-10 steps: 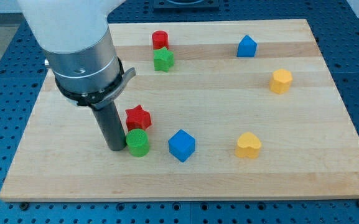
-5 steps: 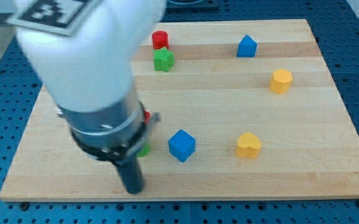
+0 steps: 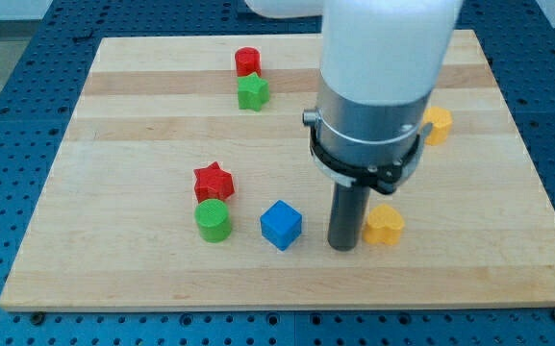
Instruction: Slide blue cube towards bottom center
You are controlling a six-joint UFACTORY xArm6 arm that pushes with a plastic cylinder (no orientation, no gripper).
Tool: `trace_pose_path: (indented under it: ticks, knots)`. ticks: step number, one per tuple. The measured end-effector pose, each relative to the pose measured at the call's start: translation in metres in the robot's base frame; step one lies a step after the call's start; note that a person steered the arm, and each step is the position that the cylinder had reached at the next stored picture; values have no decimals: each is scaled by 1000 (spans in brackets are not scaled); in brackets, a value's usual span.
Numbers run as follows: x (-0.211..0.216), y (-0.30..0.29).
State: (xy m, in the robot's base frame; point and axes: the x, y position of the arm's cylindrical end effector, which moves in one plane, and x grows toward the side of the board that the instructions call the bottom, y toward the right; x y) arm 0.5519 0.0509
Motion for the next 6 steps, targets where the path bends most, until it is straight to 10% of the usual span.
trace_pose_path:
  ticks: [6]
  knots:
    - [-60,-70]
